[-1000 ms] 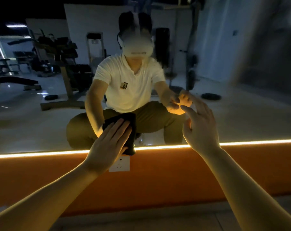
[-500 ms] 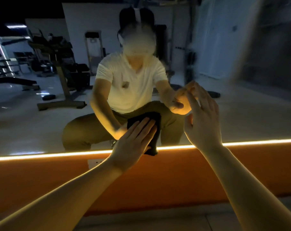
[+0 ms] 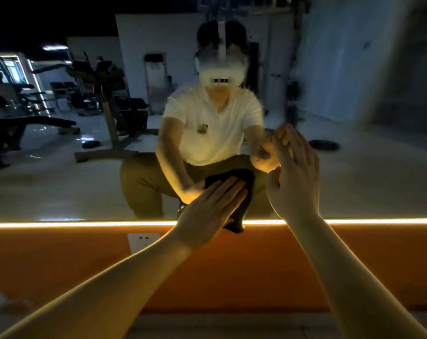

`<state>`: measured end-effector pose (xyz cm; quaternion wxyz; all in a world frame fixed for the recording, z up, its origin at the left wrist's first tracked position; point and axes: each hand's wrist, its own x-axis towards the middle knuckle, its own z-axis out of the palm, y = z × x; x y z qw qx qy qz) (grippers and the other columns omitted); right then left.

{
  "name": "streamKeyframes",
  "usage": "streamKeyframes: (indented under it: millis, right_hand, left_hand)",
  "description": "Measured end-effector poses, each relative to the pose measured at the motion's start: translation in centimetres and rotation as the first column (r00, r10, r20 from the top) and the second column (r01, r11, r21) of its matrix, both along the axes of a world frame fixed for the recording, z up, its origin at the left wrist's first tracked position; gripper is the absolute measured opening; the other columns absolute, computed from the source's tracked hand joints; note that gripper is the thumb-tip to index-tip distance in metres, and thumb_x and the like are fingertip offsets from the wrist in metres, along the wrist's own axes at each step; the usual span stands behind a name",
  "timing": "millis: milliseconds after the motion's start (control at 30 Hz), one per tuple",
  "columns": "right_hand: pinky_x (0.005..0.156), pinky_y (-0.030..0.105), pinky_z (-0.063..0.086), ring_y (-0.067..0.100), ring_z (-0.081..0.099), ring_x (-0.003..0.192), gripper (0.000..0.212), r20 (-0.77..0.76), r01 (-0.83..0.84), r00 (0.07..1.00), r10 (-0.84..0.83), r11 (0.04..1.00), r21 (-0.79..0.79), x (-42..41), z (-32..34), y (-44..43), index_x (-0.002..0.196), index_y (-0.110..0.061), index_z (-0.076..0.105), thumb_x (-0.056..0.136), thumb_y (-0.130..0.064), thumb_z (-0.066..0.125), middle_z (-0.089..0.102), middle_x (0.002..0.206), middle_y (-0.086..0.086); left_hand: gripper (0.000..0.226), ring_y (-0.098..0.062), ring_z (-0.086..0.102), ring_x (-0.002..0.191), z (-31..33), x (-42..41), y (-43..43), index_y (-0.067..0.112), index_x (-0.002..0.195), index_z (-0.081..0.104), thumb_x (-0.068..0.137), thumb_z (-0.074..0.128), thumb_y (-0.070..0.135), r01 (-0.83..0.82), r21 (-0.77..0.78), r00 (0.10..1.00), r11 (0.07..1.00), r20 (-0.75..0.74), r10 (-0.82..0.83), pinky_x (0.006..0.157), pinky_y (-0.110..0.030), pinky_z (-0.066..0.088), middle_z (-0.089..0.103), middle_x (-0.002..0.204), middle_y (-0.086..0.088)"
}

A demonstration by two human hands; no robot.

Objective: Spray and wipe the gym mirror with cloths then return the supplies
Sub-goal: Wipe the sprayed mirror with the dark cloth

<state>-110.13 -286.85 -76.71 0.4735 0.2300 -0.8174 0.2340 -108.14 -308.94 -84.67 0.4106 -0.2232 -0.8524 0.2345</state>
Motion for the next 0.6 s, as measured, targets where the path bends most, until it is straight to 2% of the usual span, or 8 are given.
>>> streamKeyframes:
  millis: [67,133,200,300,433,500,600]
  right_hand:
    - [0.125,0.053,0.023,0.029,0.022,0.156,0.063,-0.002,-0.013,1.0,0.013,1.0,0.016,0.3,-0.1,-1.3,0.156,-0.017,0.039,0.093,-0.017,0.044,0.025,0.169,0.009]
    - [0.126,0.05,0.022,0.028,0.021,0.157,0.062,-0.007,-0.029,1.0,0.03,0.999,0.033,0.6,-0.3,-2.7,0.156,-0.016,0.041,0.094,-0.021,0.036,0.025,0.169,0.008]
    - [0.125,0.052,0.024,0.028,0.018,0.157,0.062,0.001,-0.048,0.999,0.048,0.996,0.073,0.8,-1.0,-3.6,0.156,-0.015,0.043,0.095,-0.021,0.034,0.024,0.169,0.009]
    - [0.122,0.056,0.028,0.029,0.017,0.158,0.061,-0.014,-0.055,0.998,0.057,0.991,0.119,0.7,-1.8,-3.6,0.156,-0.014,0.044,0.095,-0.019,0.038,0.023,0.169,0.01]
    - [0.123,0.055,0.027,0.032,0.024,0.156,0.059,-0.079,-0.046,0.995,0.057,0.989,0.14,0.3,-1.9,-2.5,0.152,-0.008,0.048,0.095,-0.015,0.041,0.029,0.166,0.015]
    - [0.122,0.055,0.028,0.032,0.027,0.154,0.058,-0.093,-0.04,0.994,0.053,0.99,0.134,0.2,-1.8,-2.0,0.151,-0.007,0.049,0.094,-0.016,0.04,0.031,0.165,0.016]
    - [0.124,0.053,0.027,0.031,0.027,0.154,0.06,-0.086,-0.014,0.996,0.023,0.994,0.112,-0.1,-1.4,-1.3,0.152,-0.009,0.047,0.093,-0.018,0.041,0.03,0.166,0.015]
  left_hand:
    - [0.08,-0.032,0.019,0.156,-0.1,1.5,-4.0,0.009,0.161,0.023,0.099,0.061,0.043,-0.011,0.02,1.0,1.0,-0.021,0.012,0.129,-0.048,0.013,0.024,0.166,-0.015]
    - [0.07,-0.031,0.007,0.16,-0.3,3.0,-8.3,0.009,0.16,0.02,0.105,0.047,0.042,-0.08,0.063,0.996,0.995,-0.043,0.083,0.13,-0.048,0.008,0.018,0.168,-0.016]
    - [0.069,-0.03,-0.005,0.161,-0.4,4.7,-12.5,0.008,0.161,0.018,0.105,0.036,0.045,-0.178,0.096,0.982,0.979,-0.045,0.183,0.131,-0.047,-0.001,0.009,0.169,-0.019]
    - [0.072,-0.032,-0.008,0.16,-0.5,6.2,-16.6,0.005,0.161,0.018,0.106,0.032,0.049,-0.243,0.106,0.968,0.964,-0.034,0.248,0.13,-0.047,-0.006,0.005,0.168,-0.022]
    - [0.078,-0.041,0.0,0.159,-1.3,5.9,-15.0,0.001,0.163,0.009,0.105,0.038,0.045,-0.229,0.177,0.971,0.957,-0.023,0.237,0.13,-0.055,0.002,0.006,0.169,-0.028]
    - [0.081,-0.042,0.0,0.159,-1.7,4.9,-12.9,0.0,0.163,0.008,0.104,0.039,0.044,-0.204,0.229,0.976,0.952,-0.03,0.216,0.13,-0.056,0.002,0.008,0.169,-0.03]
    - [0.084,-0.041,-0.001,0.159,-1.6,2.8,-9.4,0.0,0.164,0.005,0.102,0.04,0.045,-0.112,0.23,0.99,0.967,-0.059,0.129,0.13,-0.055,0.0,0.0,0.17,-0.026]
